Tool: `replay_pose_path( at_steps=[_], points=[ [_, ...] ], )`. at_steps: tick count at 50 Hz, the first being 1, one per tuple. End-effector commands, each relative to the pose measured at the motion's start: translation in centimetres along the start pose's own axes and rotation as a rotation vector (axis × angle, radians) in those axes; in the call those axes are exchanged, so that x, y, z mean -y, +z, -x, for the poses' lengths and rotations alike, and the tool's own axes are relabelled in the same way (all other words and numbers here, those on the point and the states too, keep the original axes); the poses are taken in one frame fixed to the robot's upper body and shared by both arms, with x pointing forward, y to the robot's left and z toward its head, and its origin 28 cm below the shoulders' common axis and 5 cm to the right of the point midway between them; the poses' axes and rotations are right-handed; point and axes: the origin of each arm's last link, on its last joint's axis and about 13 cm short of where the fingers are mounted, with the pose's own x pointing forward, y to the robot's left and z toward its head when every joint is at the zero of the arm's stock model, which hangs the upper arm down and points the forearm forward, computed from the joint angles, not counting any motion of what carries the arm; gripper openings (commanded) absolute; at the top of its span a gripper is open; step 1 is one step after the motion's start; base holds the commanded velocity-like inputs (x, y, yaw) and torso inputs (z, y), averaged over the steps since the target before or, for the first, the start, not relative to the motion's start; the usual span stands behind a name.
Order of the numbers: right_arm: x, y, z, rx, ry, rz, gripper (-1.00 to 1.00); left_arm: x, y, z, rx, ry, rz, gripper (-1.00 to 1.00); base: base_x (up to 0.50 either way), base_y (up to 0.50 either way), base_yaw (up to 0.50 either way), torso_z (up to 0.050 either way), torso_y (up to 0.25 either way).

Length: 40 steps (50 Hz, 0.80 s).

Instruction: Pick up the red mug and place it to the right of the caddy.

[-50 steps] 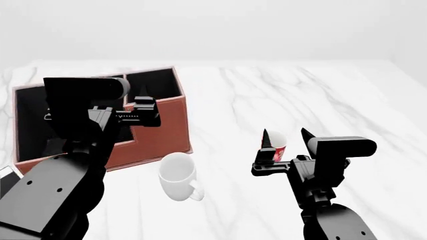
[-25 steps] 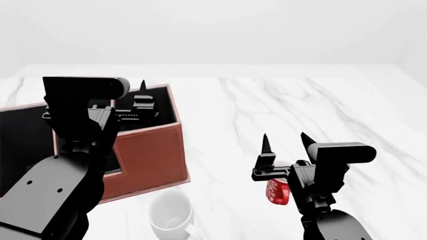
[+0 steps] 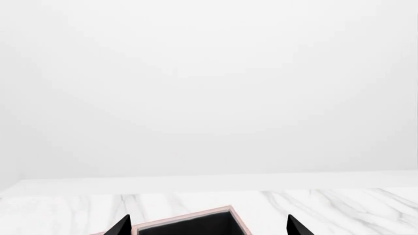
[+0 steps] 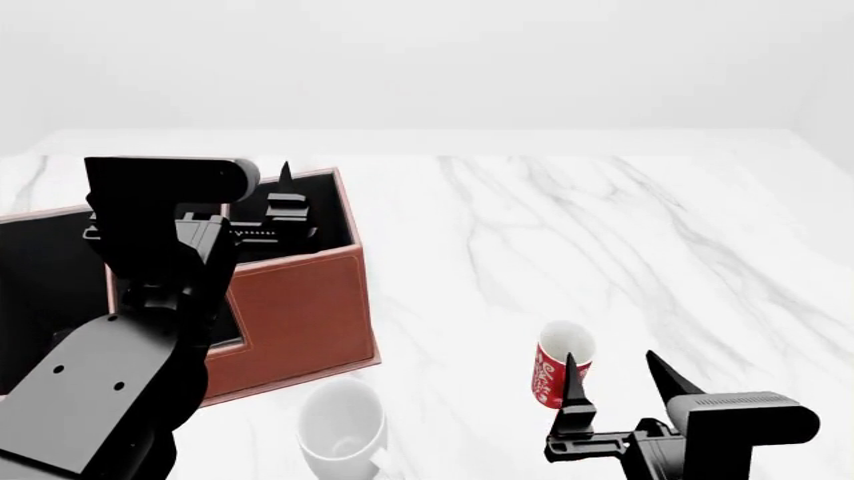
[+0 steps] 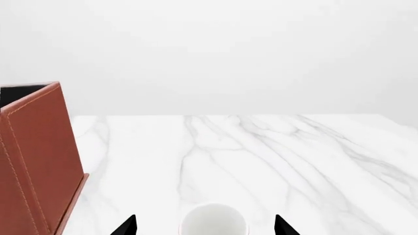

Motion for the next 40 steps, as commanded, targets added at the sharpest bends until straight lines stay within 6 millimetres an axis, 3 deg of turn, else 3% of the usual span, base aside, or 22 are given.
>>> replay_pose_path(
  at_steps=[1, 40],
  points=[
    [0.3, -1.5, 1.0, -0.085, 0.006, 0.019, 1.00, 0.0, 0.0, 0.0, 0.000, 0.001, -0.001, 1.00, 0.00, 0.00, 0.00, 0.000, 0.000],
    [0.3, -4.0, -0.5, -0.279, -0.002, 0.034, 1.00, -0.1, -0.2, -0.2, -0.004, 0.007, 0.003, 1.00, 0.00, 0.00, 0.00, 0.000, 0.000]
  ],
)
